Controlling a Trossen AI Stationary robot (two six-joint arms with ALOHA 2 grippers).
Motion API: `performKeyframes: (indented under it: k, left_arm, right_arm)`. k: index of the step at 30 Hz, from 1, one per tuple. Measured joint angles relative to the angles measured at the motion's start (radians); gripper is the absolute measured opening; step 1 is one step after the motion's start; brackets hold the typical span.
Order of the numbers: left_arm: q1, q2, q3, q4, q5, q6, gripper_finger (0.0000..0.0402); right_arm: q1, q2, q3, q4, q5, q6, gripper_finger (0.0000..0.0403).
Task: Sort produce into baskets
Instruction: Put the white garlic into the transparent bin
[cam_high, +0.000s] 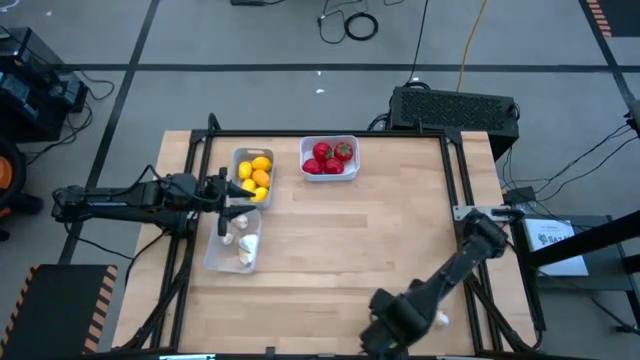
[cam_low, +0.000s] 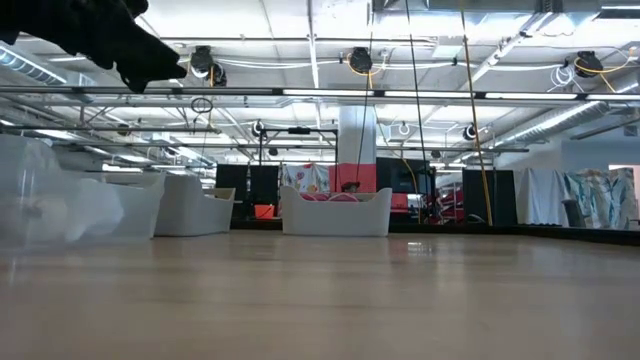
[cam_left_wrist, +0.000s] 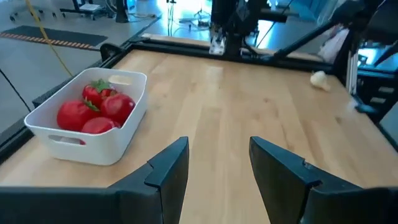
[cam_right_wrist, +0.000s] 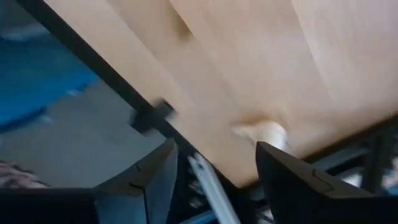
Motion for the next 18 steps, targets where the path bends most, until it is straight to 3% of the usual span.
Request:
performKeyframes:
  k: [6, 12, 18]
  left_arm:
    - [-0.058, 0.041, -0.072, 0.151, 0.002, -0.082, 0.0176]
    - [-0.159, 0.093, -0.135, 0.361, 0.002, -0.181, 0.0176]
    - [-0.281, 0.168, -0.166, 0.58, -0.015, -0.184, 0.0176]
  right_arm:
    - [0.069, -0.048, -0.166, -0.001, -0.005, -0.172, 0.0214]
    - [0.104, -0.048, -0.239, 0.006, -0.002, -0.556, 0.0215]
    - [0.121, -0.049, -0.271, 0.023, 0.004, -0.892, 0.0215]
